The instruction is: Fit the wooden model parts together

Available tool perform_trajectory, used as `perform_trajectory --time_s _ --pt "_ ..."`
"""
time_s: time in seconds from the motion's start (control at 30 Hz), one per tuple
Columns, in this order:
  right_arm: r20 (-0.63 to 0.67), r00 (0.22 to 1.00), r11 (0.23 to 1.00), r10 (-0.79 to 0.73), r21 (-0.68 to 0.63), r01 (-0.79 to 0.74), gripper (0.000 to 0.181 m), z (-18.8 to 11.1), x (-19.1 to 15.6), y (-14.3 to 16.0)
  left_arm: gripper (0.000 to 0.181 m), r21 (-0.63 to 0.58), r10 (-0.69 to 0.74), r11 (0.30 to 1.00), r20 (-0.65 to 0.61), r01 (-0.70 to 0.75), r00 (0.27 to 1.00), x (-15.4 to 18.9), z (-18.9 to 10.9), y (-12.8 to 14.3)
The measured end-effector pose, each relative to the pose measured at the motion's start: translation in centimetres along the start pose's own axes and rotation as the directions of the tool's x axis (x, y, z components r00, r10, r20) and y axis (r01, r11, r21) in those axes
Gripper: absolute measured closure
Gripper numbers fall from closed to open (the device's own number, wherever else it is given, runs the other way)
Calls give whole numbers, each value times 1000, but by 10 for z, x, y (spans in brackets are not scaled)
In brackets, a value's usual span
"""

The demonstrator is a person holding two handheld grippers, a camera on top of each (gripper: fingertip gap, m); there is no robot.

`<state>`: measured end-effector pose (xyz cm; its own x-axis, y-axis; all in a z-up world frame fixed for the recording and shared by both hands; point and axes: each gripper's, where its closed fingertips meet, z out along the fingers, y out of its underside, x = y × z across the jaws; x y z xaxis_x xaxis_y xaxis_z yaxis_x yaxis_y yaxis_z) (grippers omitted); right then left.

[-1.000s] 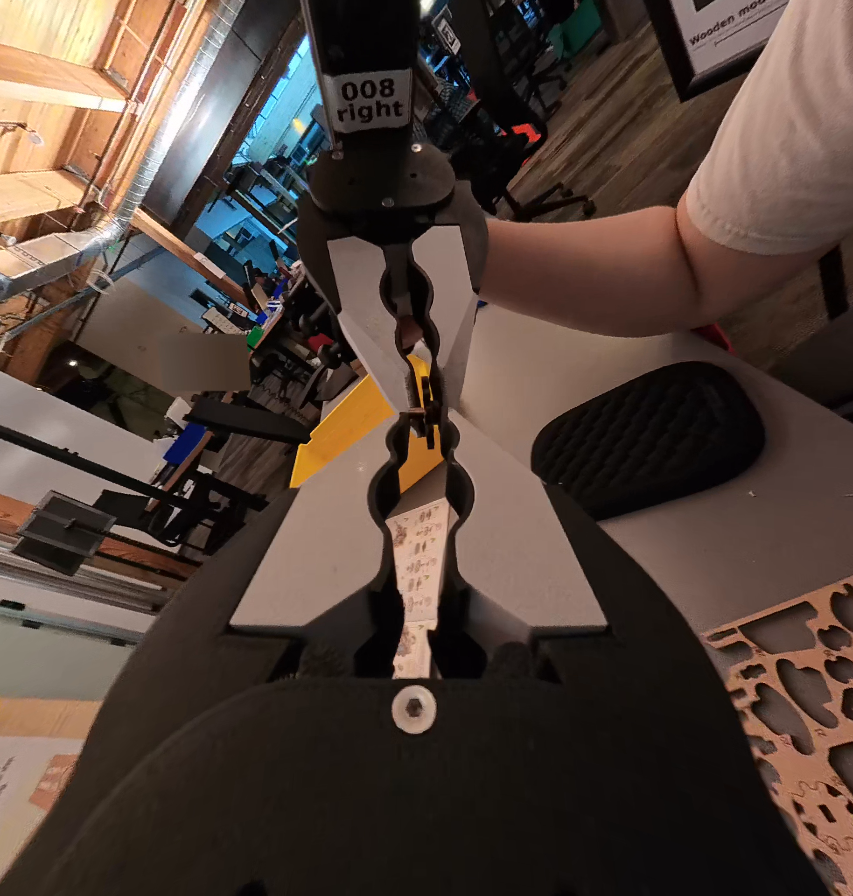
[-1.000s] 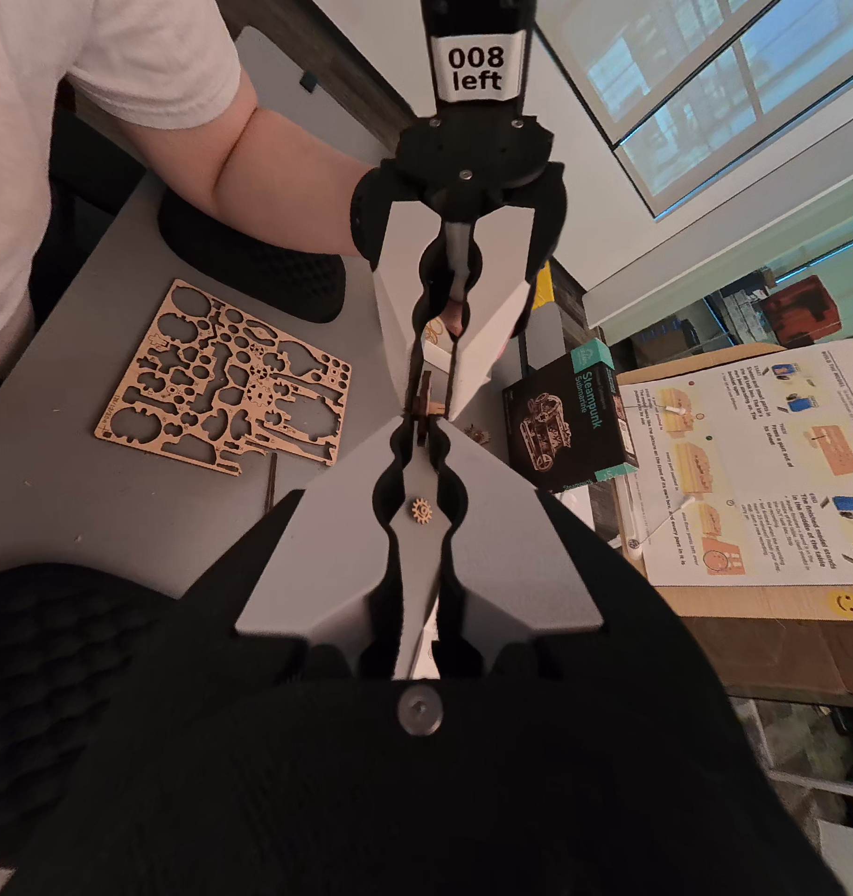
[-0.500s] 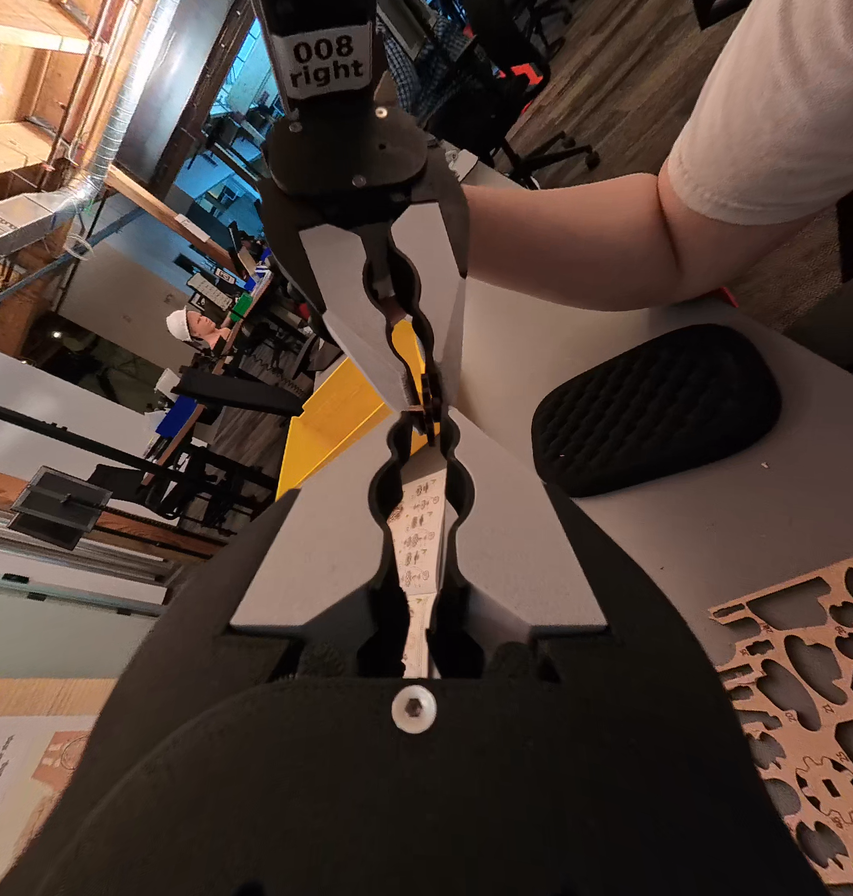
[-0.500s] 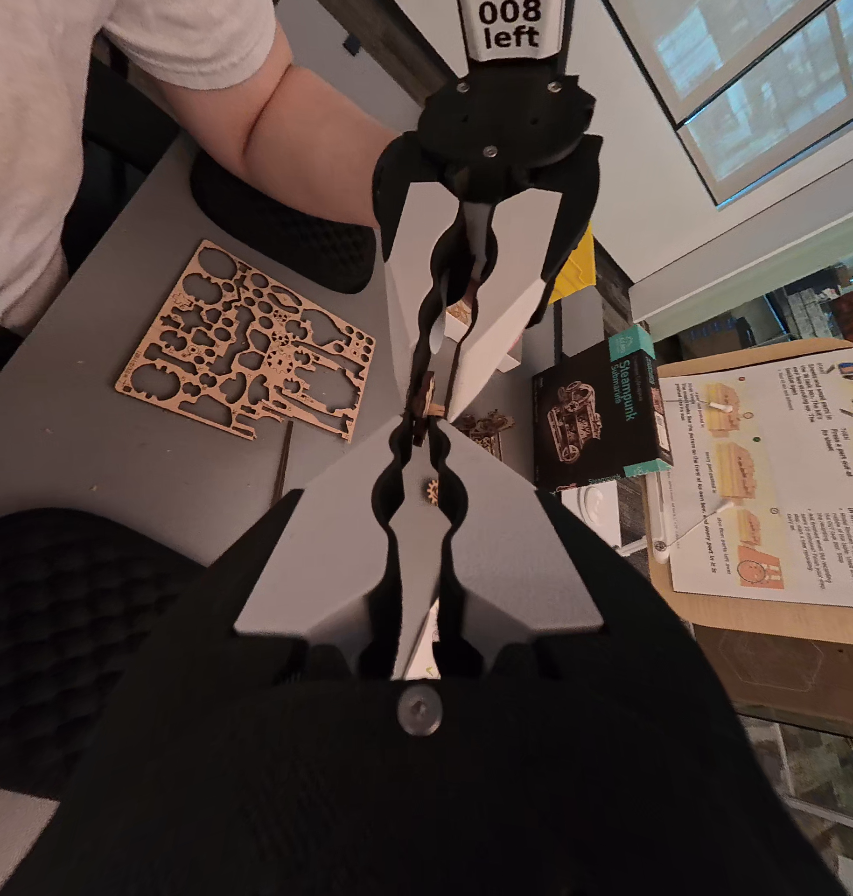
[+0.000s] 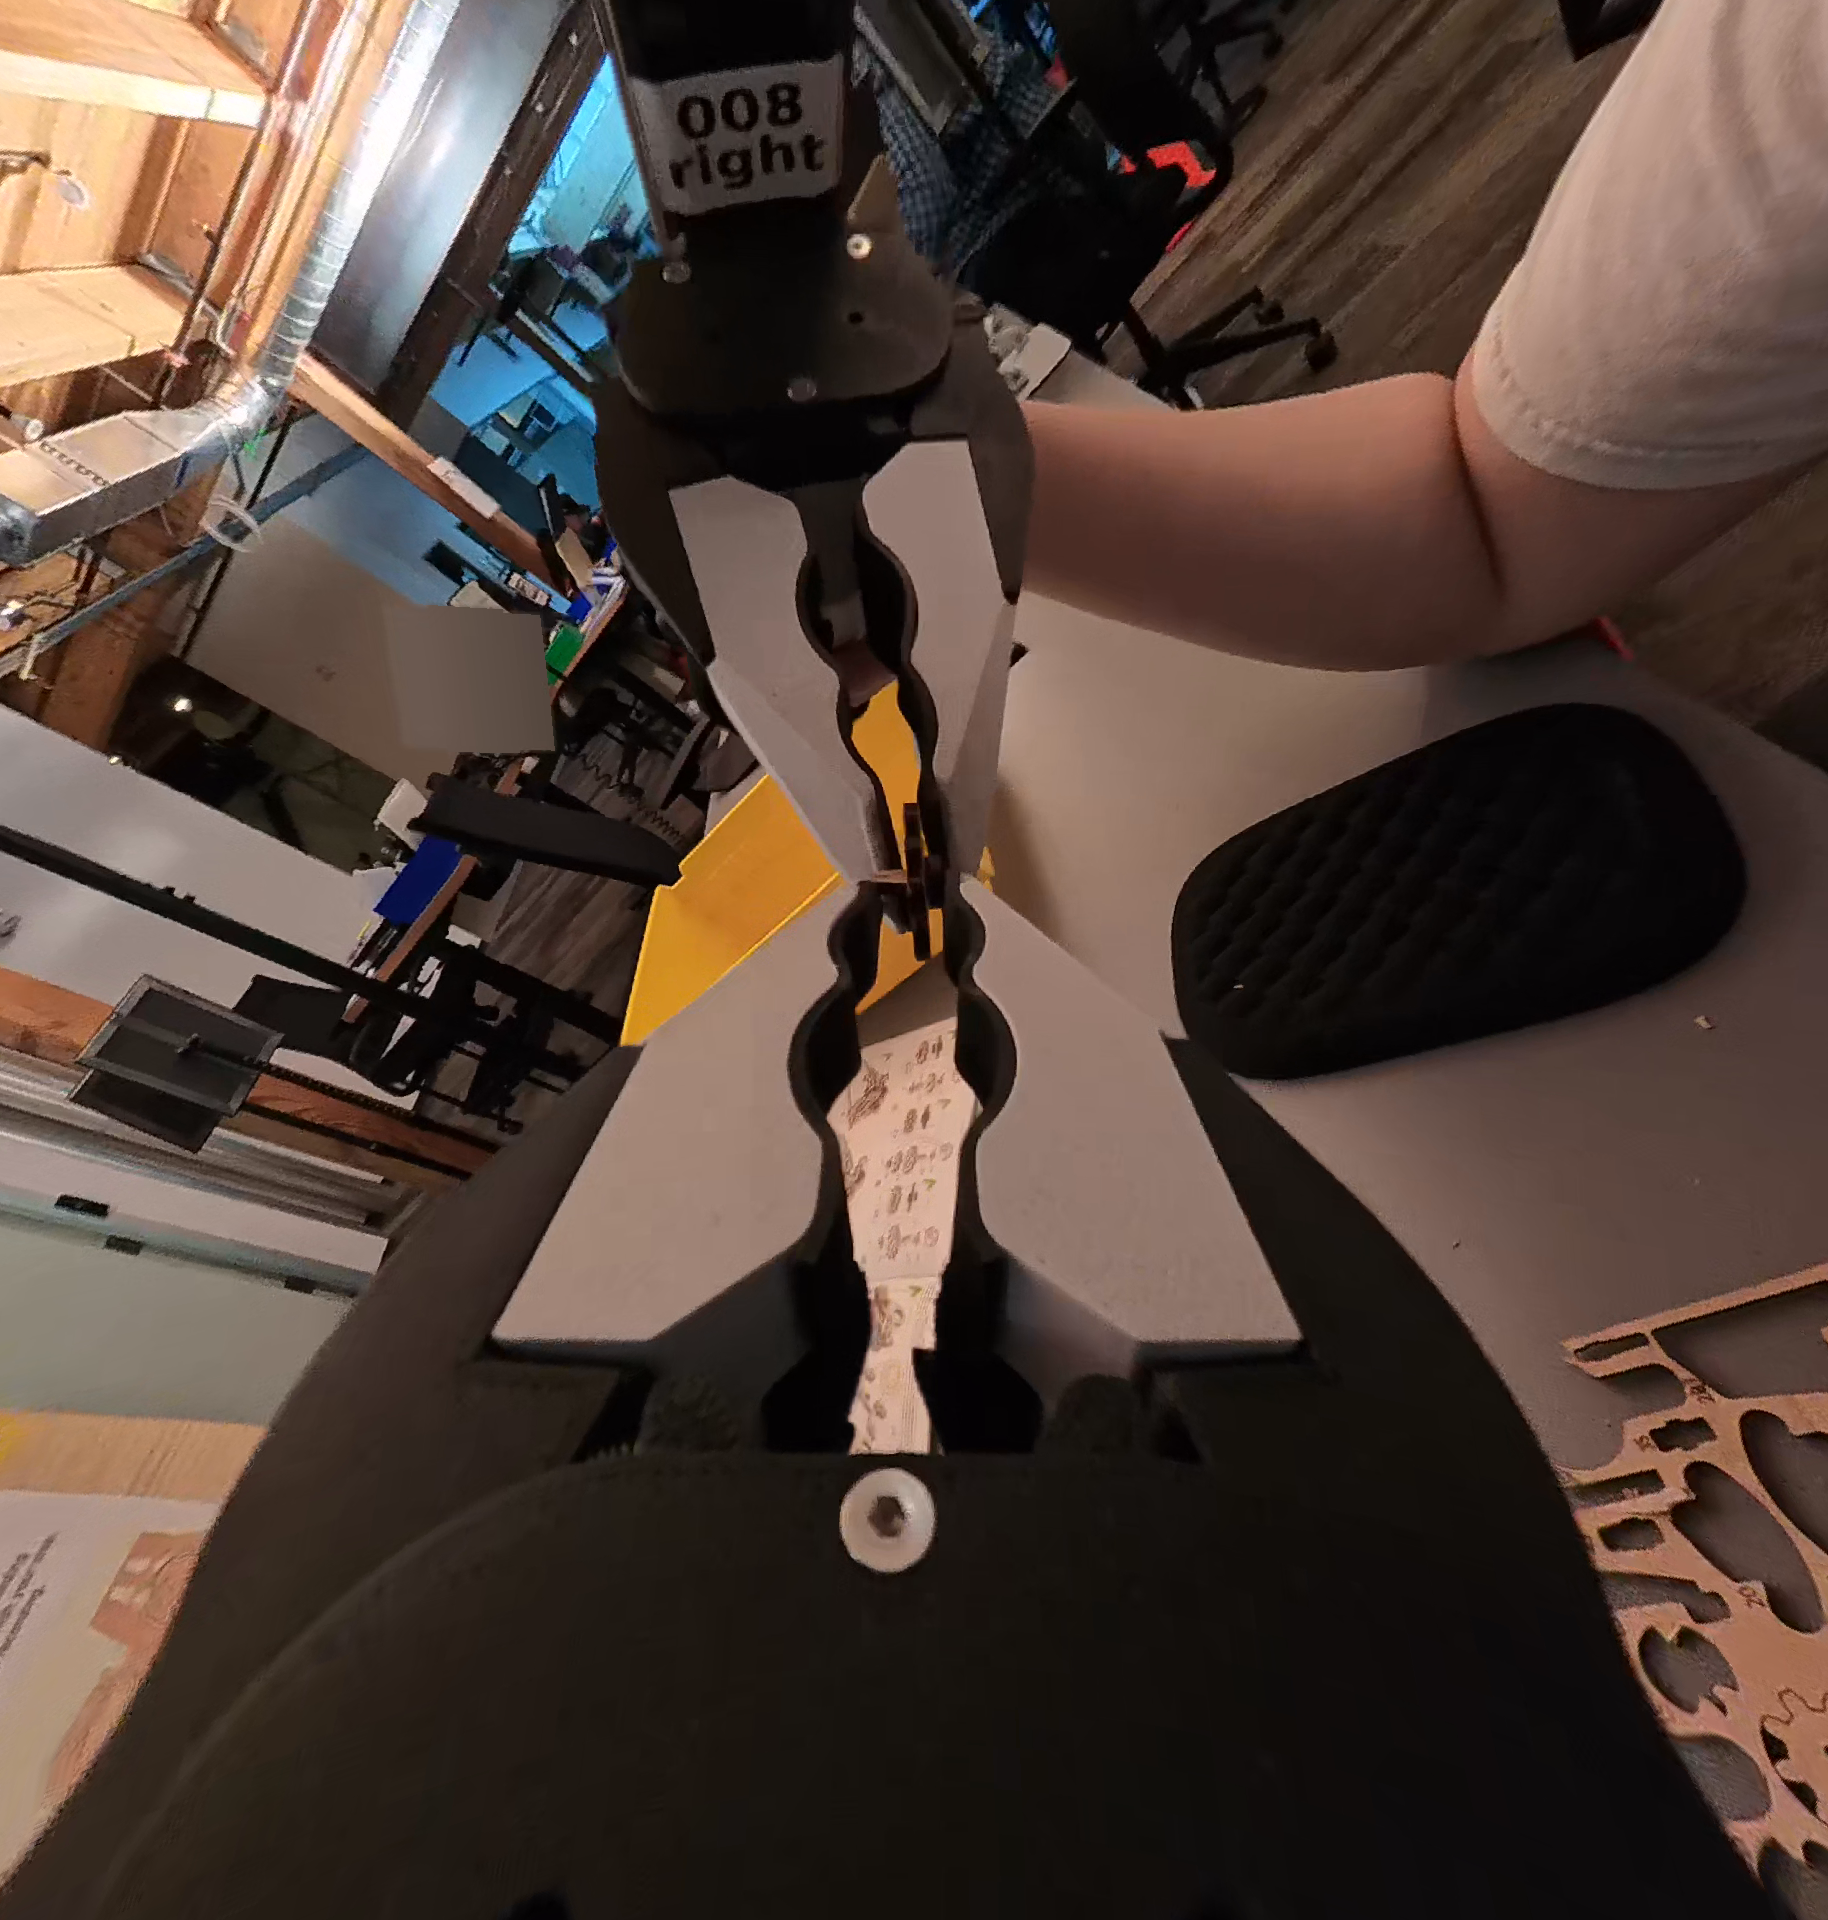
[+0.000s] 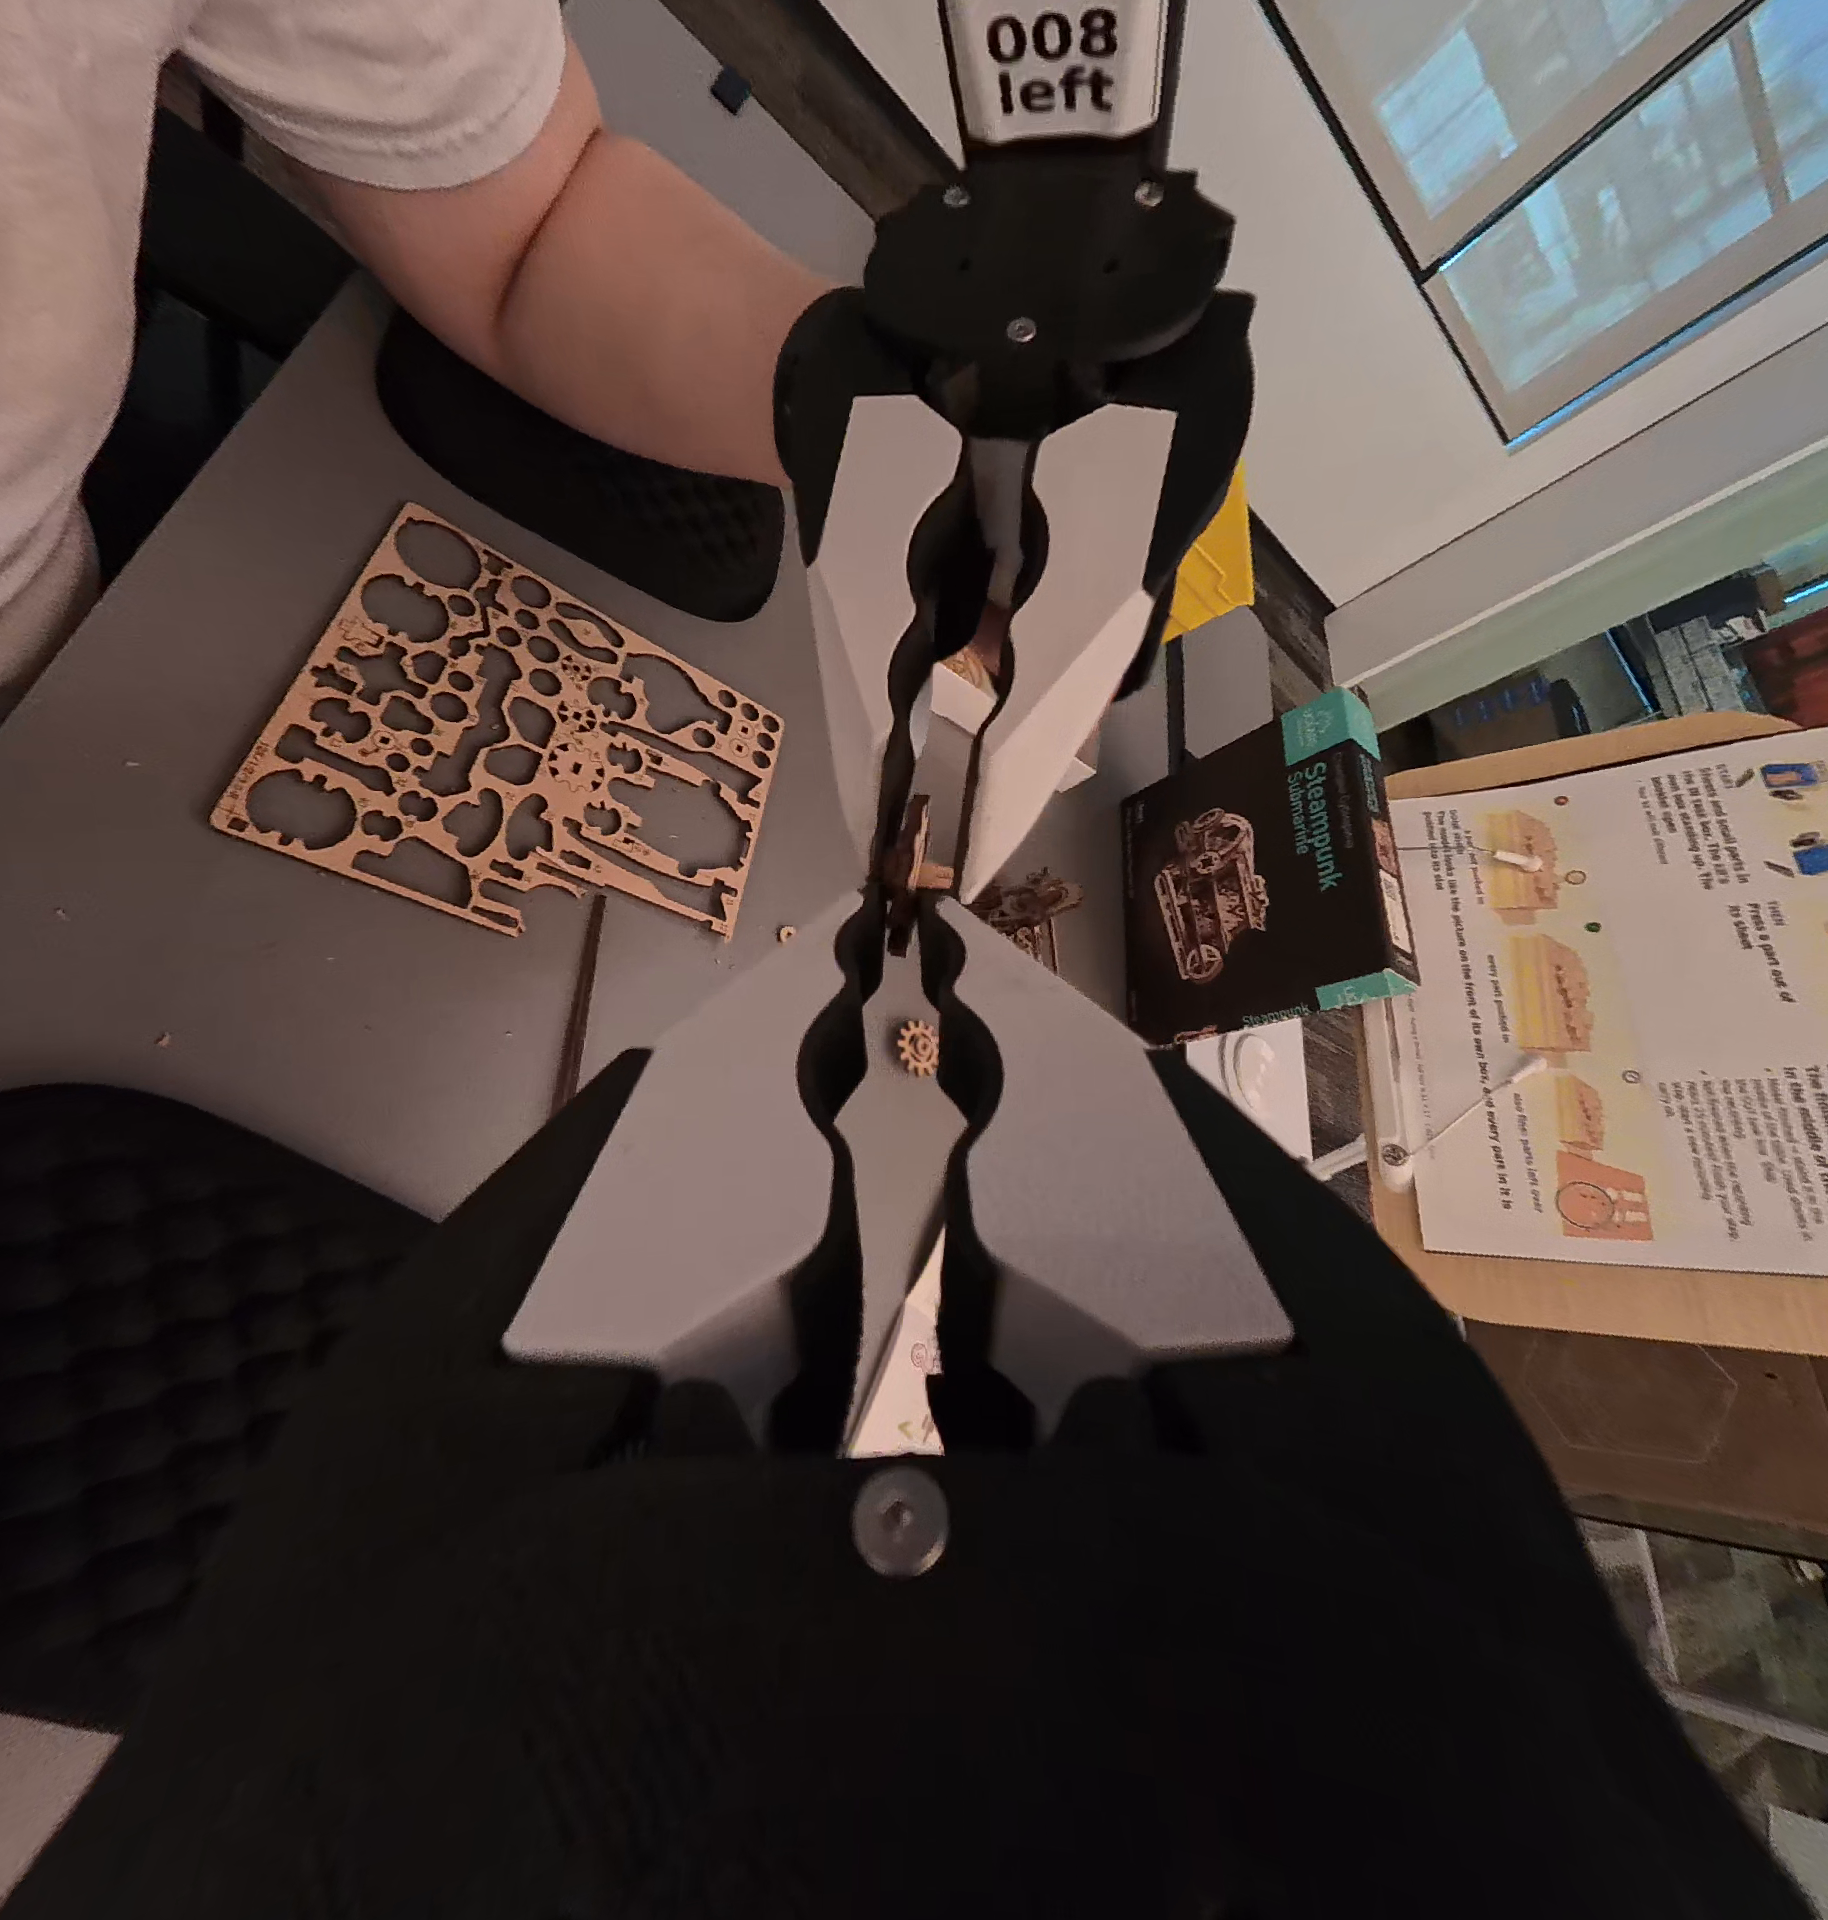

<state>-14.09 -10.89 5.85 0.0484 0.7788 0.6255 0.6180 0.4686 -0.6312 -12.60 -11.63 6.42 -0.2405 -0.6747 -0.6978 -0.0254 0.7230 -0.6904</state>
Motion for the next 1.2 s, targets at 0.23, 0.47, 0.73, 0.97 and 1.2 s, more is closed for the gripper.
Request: perform_trajectory --time_s 0.23,0.47,0.73,0.97,1.2 --pt "4 1000 1000 3 -9 -3 178 2 0 5 171 -37 -21 999 -18 21 1000 1 2 5" --pt "-13 1000 999 23 24 -22 179 0 6 4 171 12 -47 999 18 47 999 -5 1 4" --pt "-3 1000 999 23 24 -23 178 3 5 6 171 -2 -31 1000 6 31 999 -4 0 8" --pt "22 1000 1000 15 -7 -15 178 7 0 12 171 -42 -2 999 -24 1 1000 1 2 13" --pt "51 999 1000 17 -19 -16 178 7 -5 13 171 -42 -25 999 -53 23 998 6 3 14"
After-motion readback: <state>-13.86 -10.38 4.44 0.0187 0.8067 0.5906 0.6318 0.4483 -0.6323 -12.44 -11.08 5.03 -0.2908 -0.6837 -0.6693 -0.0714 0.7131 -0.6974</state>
